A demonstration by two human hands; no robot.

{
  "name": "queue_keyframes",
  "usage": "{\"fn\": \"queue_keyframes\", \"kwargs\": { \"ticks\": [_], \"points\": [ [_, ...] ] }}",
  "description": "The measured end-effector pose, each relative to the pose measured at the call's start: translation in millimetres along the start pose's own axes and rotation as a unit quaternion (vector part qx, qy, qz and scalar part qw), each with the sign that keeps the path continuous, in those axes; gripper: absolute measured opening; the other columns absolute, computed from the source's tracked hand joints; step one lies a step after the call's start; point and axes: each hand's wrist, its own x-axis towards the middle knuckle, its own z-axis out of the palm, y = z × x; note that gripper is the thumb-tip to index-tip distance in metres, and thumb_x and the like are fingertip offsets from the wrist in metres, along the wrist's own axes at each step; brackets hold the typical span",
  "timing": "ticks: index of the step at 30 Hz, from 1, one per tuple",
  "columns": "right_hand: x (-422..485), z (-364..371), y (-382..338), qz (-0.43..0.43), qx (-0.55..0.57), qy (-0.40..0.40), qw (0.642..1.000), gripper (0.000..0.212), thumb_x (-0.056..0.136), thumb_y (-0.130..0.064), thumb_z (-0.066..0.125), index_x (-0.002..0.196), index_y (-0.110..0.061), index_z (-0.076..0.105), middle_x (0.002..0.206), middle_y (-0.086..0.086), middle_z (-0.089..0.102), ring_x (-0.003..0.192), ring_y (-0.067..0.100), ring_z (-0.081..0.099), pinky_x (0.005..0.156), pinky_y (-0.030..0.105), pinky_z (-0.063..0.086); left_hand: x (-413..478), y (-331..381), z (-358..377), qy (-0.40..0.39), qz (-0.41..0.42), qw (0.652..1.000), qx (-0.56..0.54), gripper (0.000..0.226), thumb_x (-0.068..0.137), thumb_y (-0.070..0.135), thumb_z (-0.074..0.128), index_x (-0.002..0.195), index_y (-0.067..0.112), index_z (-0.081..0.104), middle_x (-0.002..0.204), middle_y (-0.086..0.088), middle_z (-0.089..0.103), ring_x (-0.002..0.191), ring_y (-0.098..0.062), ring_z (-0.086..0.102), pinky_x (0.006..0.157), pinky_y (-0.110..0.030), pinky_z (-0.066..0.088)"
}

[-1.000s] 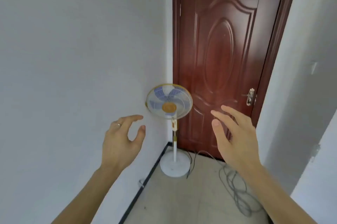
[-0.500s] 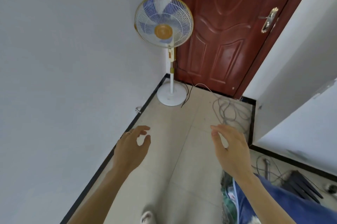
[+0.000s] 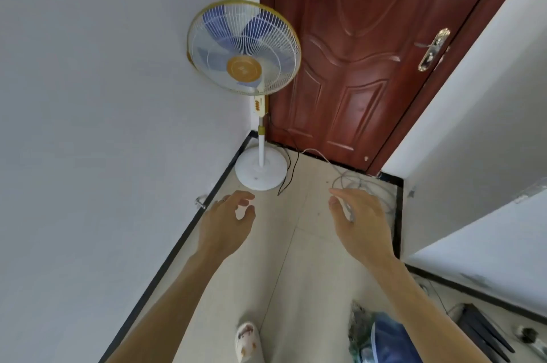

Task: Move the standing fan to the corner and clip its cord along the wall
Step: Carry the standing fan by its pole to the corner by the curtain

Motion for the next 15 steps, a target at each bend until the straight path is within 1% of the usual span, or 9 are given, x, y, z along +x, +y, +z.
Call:
{"fn": "queue_keyframes", "kwargs": {
  "ticks": [2,6,9,12,13,15],
  "points": [
    [32.8,0.9,0.0,0.008,0.008,0.004,1.0,0.029,0.098,-0.039,0.052,0.122,-0.032,0.068,0.123,-0.009,0.068,0.12,0.019,0.055,0.106,0.048,0.042,36.5,5.7,5.6,-0.007,-0.004,1.0,0.001,0.021,0.092,0.036,0.059,0.113,0.038,0.061,0.101,0.022,0.064,0.095,-0.005,0.058,0.073,-0.024,0.044],
    [94.2,-0.2,13.1,0.017,0.021,0.024,0.999,0.031,0.096,-0.044,0.049,0.117,-0.034,0.069,0.118,-0.012,0.069,0.119,0.018,0.056,0.104,0.047,0.044,99.7,20.1,20.4,-0.021,-0.001,1.0,0.007,0.019,0.091,0.036,0.059,0.11,0.041,0.061,0.1,0.025,0.062,0.095,-0.004,0.057,0.071,-0.02,0.04],
    [148.5,-0.8,26.0,0.014,0.033,0.039,0.999,0.027,0.097,-0.038,0.053,0.117,-0.031,0.071,0.118,-0.011,0.071,0.117,0.019,0.059,0.104,0.046,0.046,147.6,31.4,35.6,-0.024,-0.011,1.0,0.016,0.019,0.092,0.036,0.059,0.11,0.042,0.061,0.101,0.024,0.062,0.095,-0.004,0.056,0.069,-0.018,0.038],
    [210.7,0.5,50.0,0.002,0.035,0.044,0.998,0.028,0.097,-0.035,0.055,0.119,-0.029,0.071,0.118,-0.01,0.07,0.115,0.017,0.057,0.103,0.039,0.045,199.3,43.8,58.6,-0.024,-0.026,0.999,0.027,0.019,0.093,0.035,0.058,0.11,0.042,0.061,0.101,0.024,0.062,0.093,-0.003,0.056,0.069,-0.017,0.041],
    [236.4,1.8,59.6,0.0,0.039,0.033,0.999,0.028,0.097,-0.036,0.055,0.12,-0.03,0.07,0.118,-0.011,0.069,0.115,0.015,0.056,0.101,0.034,0.042,218.8,49.0,65.9,-0.018,-0.035,0.999,0.026,0.019,0.093,0.034,0.058,0.11,0.042,0.061,0.101,0.024,0.062,0.092,-0.004,0.057,0.072,-0.02,0.044],
    [285.0,4.7,77.2,-0.011,0.048,0.013,0.999,0.026,0.098,-0.035,0.056,0.119,-0.033,0.07,0.117,-0.014,0.068,0.114,0.013,0.054,0.097,0.026,0.035,256.6,60.8,79.3,0.004,-0.057,0.998,0.028,0.019,0.094,0.033,0.057,0.11,0.042,0.061,0.102,0.024,0.061,0.093,-0.006,0.057,0.083,-0.03,0.051]
  ]
}}
